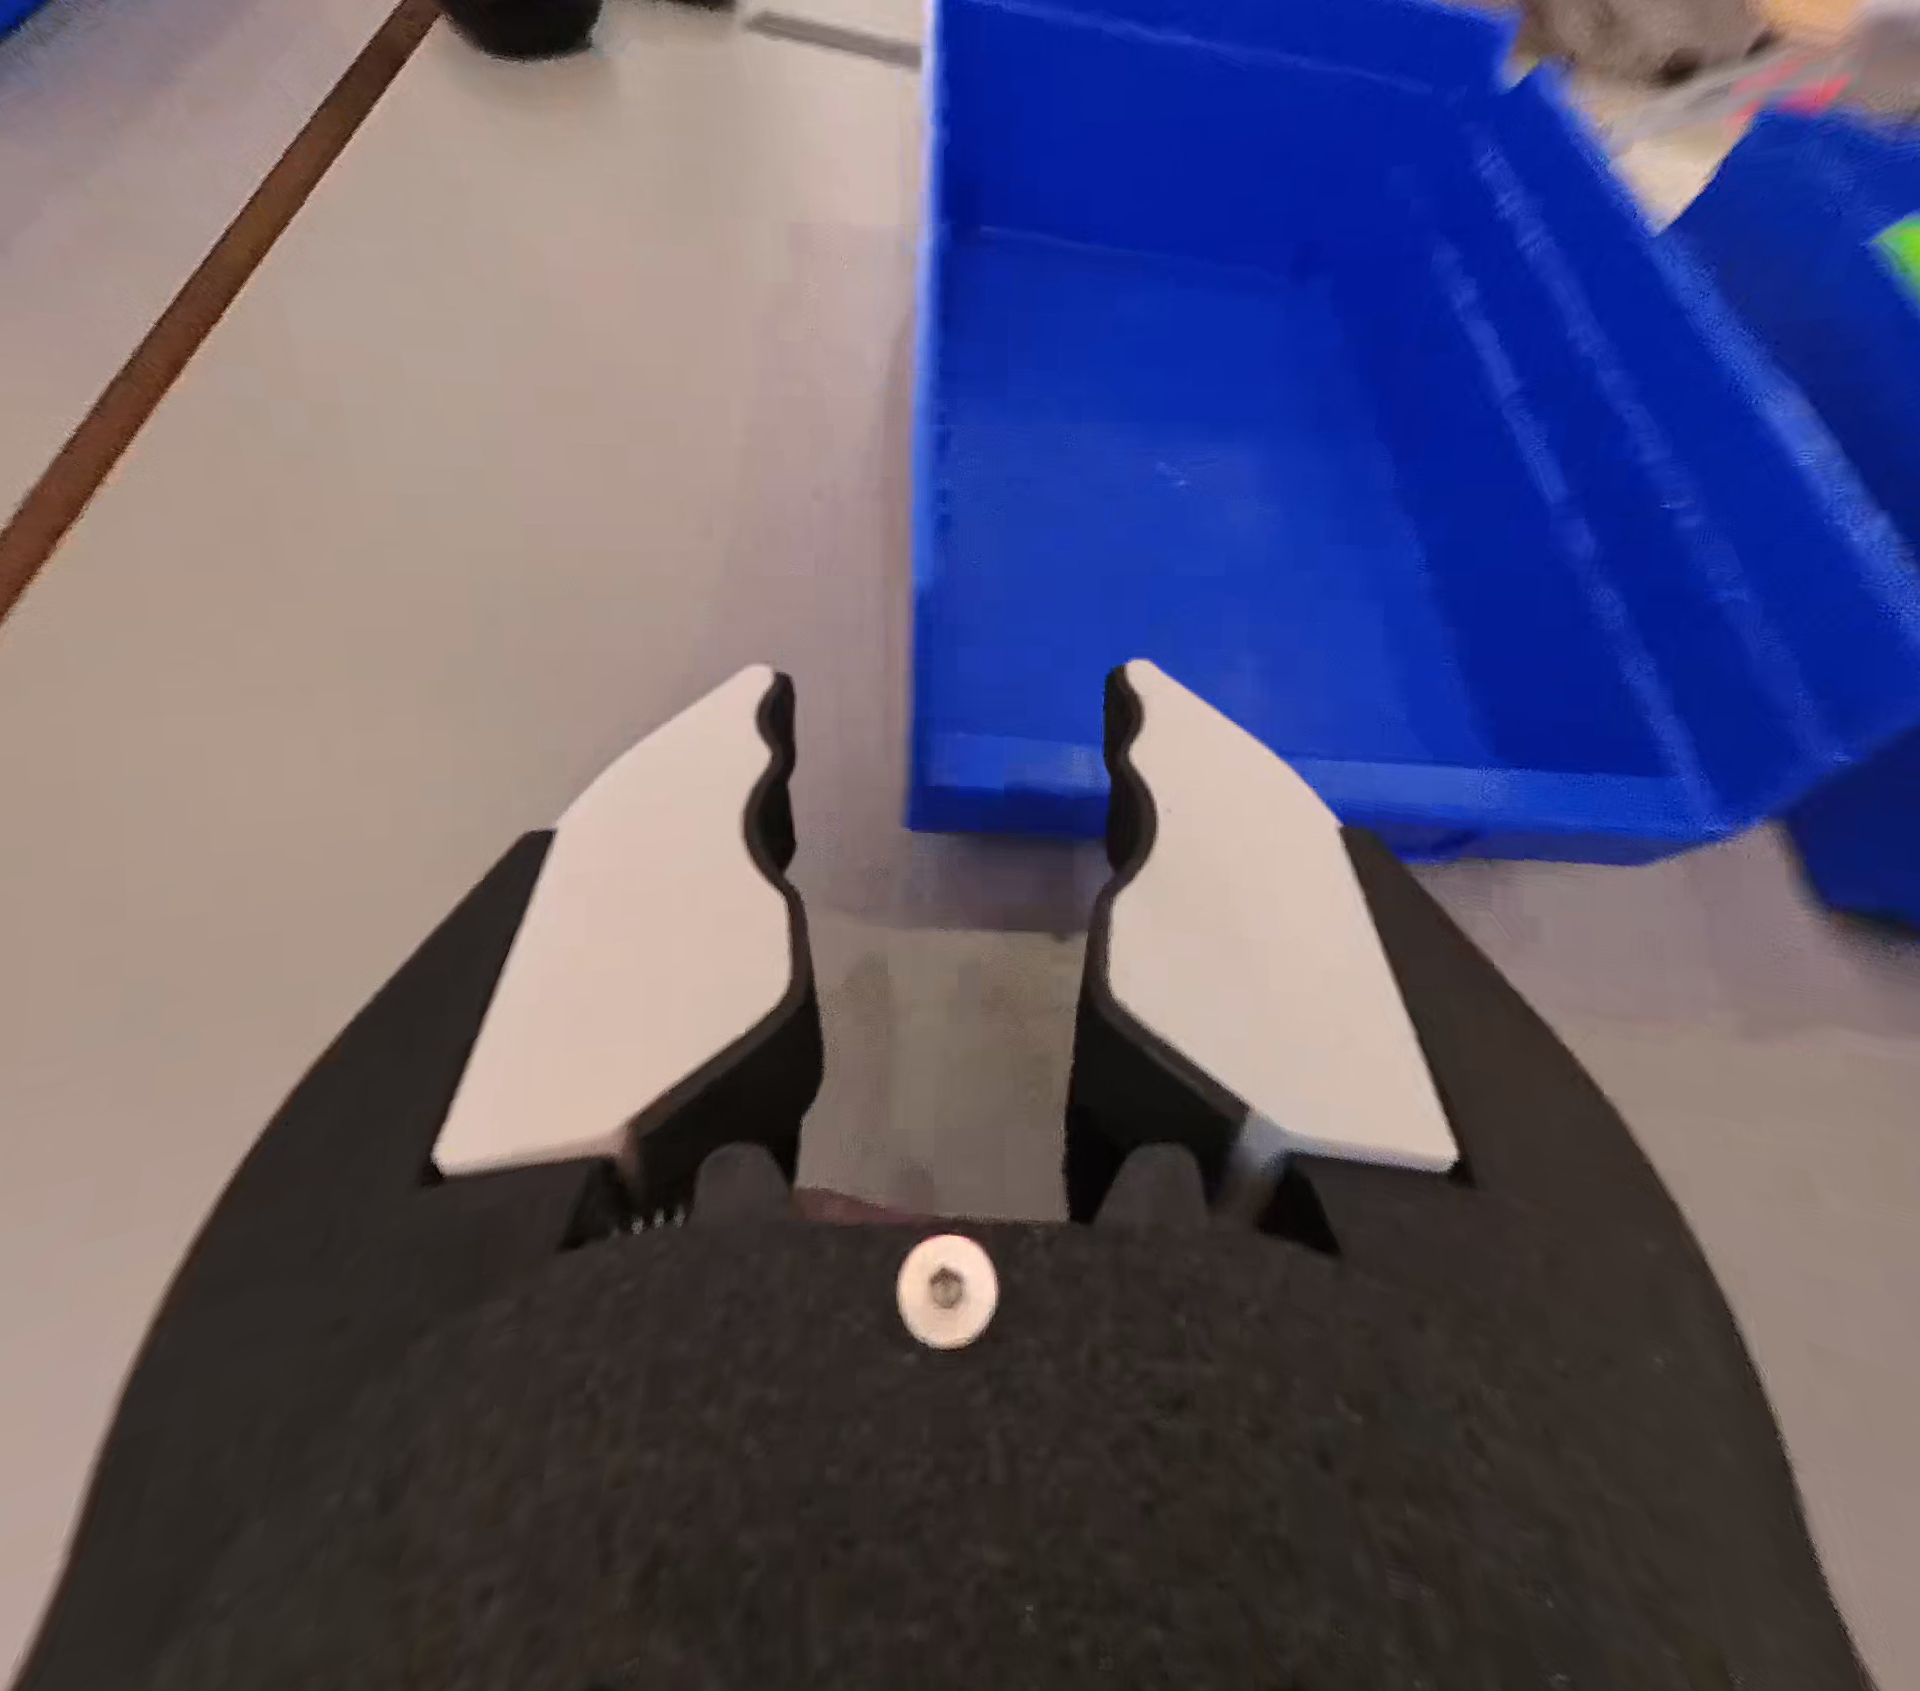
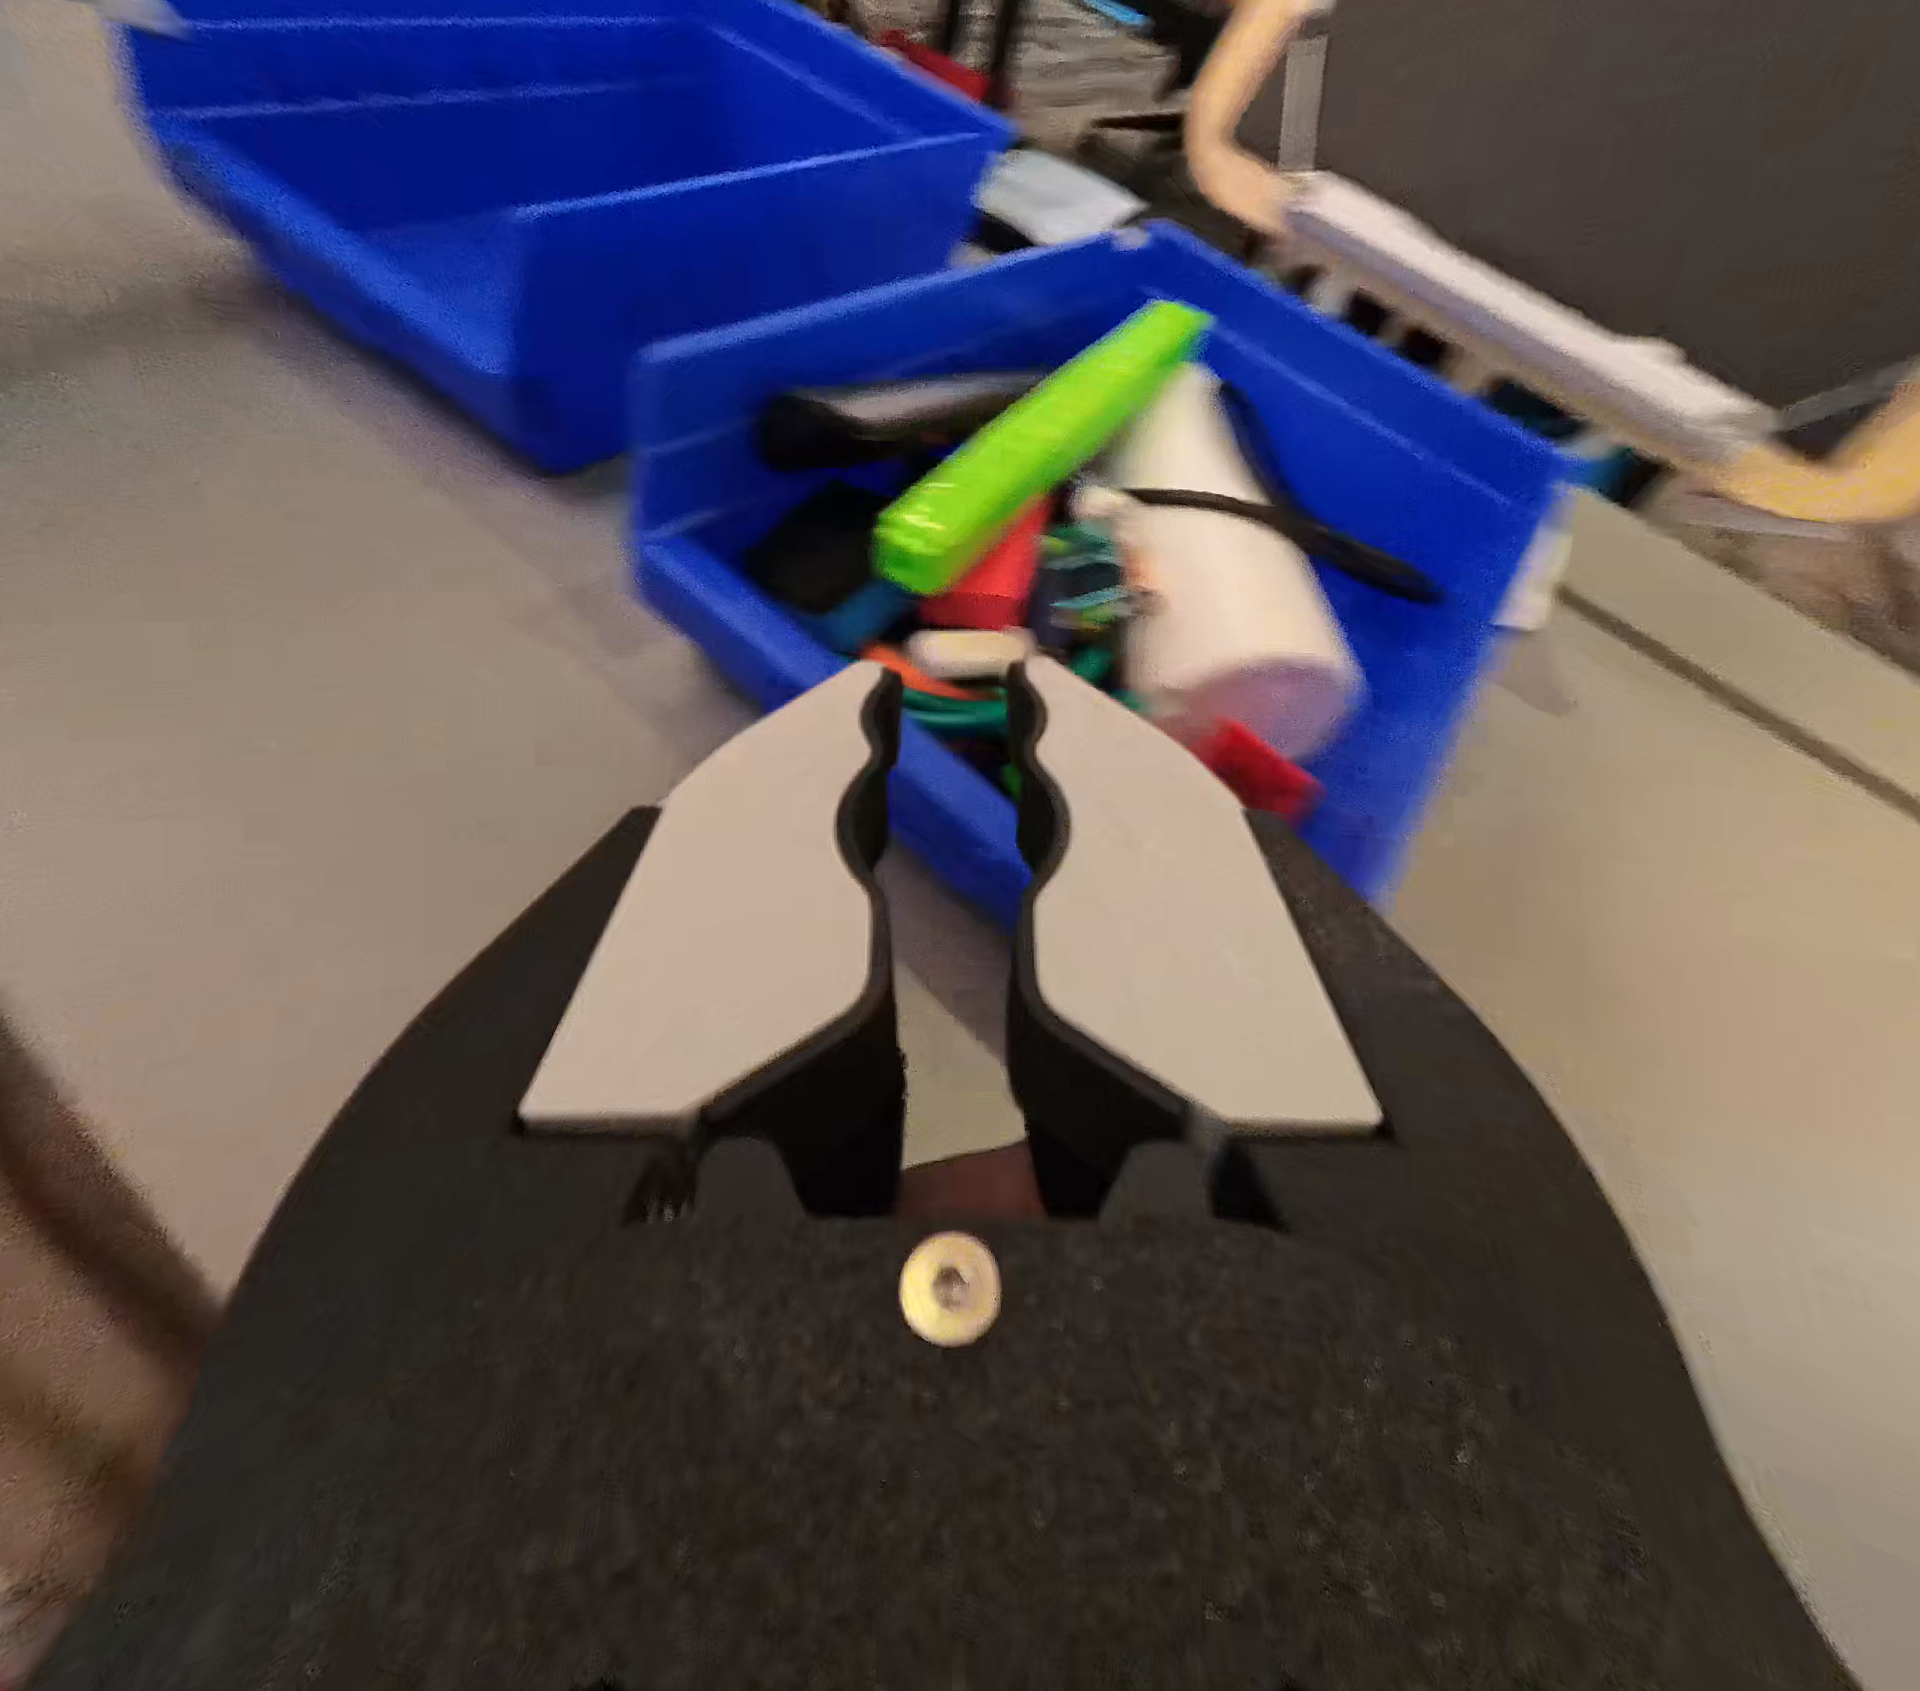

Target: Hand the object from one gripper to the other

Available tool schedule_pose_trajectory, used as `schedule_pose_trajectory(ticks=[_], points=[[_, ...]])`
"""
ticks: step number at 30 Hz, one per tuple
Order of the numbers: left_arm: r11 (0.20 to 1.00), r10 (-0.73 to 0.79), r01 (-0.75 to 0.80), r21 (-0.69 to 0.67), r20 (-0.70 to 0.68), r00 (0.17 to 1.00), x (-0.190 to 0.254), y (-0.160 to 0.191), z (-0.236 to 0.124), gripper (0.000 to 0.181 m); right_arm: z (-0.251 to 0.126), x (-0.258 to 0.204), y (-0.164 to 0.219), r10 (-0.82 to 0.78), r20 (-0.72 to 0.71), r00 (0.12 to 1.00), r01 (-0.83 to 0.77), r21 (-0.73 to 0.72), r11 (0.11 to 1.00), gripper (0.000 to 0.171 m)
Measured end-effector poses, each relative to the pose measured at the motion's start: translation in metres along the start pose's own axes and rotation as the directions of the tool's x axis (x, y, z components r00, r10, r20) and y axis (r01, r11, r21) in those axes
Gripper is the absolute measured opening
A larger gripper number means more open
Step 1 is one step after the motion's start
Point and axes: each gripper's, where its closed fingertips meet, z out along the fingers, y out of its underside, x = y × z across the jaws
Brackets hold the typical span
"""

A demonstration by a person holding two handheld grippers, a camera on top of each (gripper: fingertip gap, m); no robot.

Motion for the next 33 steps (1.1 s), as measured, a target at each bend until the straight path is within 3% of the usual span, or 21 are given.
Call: schedule_pose_trajectory(ticks=[3,5,7,11,16,19,23,28,33], points=[[0.991,0.116,-0.114,-0.066,0.028,0.993,-0.015,0.000,0.035,0.059,0.026,-0.070,0.002,0.046,0.249,0.967,-0.028,-0.073,0.997,0.031],[0.988,0.109,-0.113,-0.109,-0.040,0.993,-0.009,0.006,0.051,0.040,0.041,-0.108,-0.004,0.150,0.348,0.925,-0.114,-0.122,0.986,0.055],[0.990,0.039,-0.051,-0.133,-0.089,0.995,-0.004,0.011,0.051,0.006,0.055,-0.134,-0.015,0.253,0.393,0.884,-0.212,-0.144,0.967,0.052],[0.991,0.054,-0.057,-0.125,-0.027,0.998,-0.003,0.029,0.025,0.005,0.085,-0.153,-0.026,0.368,0.345,0.863,-0.323,-0.182,0.929,0.049],[0.993,0.043,-0.038,-0.114,0.047,0.998,0.007,0.060,-0.028,0.005,0.110,-0.164,-0.028,0.381,0.287,0.879,-0.342,-0.179,0.923,0.040],[0.996,0.031,-0.024,-0.089,0.075,0.997,0.012,0.076,-0.055,0.005,0.117,-0.169,-0.026,0.397,0.266,0.878,-0.359,-0.180,0.916,0.025],[1.000,0.007,-0.004,-0.017,0.134,0.991,0.017,0.088,-0.089,0.008,0.113,-0.173,-0.026,0.291,0.221,0.931,-0.264,-0.141,0.954,0.013],[0.983,0.114,-0.146,0.108,0.260,0.959,0.043,0.061,-0.128,0.004,0.084,-0.153,-0.047,0.229,0.117,0.966,-0.231,0.004,0.973,0.007],[0.920,0.223,-0.289,0.265,0.252,0.942,0.110,-0.003,-0.140,0.003,0.034,-0.078,-0.092,0.243,-0.027,0.970,-0.232,0.212,0.949,0.006]])
